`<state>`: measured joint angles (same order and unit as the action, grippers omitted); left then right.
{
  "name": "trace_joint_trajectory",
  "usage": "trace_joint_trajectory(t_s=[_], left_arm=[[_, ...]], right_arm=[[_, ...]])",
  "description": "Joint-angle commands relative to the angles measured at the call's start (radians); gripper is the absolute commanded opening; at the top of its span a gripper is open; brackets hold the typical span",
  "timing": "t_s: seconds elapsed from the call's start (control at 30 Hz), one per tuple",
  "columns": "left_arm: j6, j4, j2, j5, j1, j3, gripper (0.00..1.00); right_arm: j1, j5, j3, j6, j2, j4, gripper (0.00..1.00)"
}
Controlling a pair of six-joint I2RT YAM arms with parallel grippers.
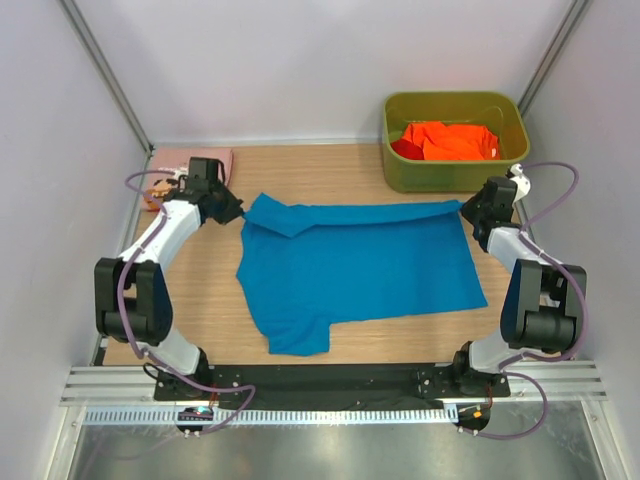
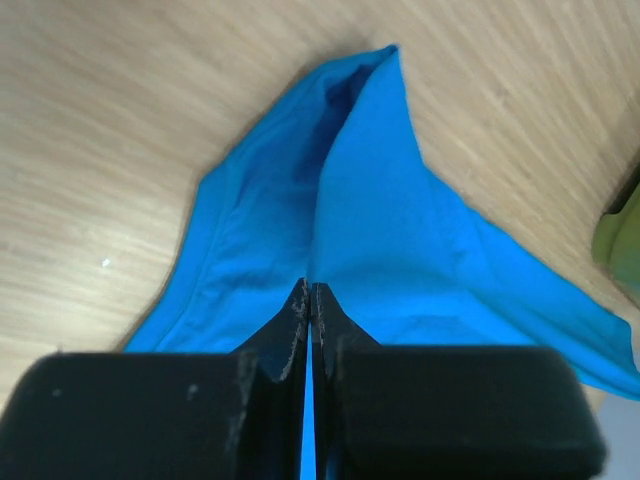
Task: Fold and stack the t-shirts
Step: Fold the tshirt
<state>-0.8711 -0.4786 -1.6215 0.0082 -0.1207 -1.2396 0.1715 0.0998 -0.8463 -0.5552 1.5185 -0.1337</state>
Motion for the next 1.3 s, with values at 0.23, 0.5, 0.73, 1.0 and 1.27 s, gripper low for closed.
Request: trace_joint_trajectory(t_s=[0.23, 0.5, 0.73, 1.0, 1.27], left_arm=[[-0.083, 0.041, 0.155, -0.002, -0.037, 0.238, 0.0], [-0.114, 0.103, 0.193, -0.083, -0.082, 0.391, 0.0], [-0.127, 0.098, 0.23, -0.091, -0.083, 0.436, 0.0], [-0.112, 0.051, 0.292, -0.128, -0.085, 0.414, 0.0], [-0.143, 0.074, 0.321, -0.114, -0.114, 0.489, 0.0]], right_arm=[[0.01, 0.075, -0.033, 0.011, 0.046, 0.037, 0.01], [0.023, 0.11, -0.027, -0.011, 0.08, 0.111, 0.01], [0.037, 0.11, -0.022, -0.008, 0.094, 0.117, 0.01], [0.052, 0.066, -0.043, -0.008, 0.1, 0.125, 0.01], [0.052, 0.071, -0.028, -0.009, 0.114, 0.128, 0.04]])
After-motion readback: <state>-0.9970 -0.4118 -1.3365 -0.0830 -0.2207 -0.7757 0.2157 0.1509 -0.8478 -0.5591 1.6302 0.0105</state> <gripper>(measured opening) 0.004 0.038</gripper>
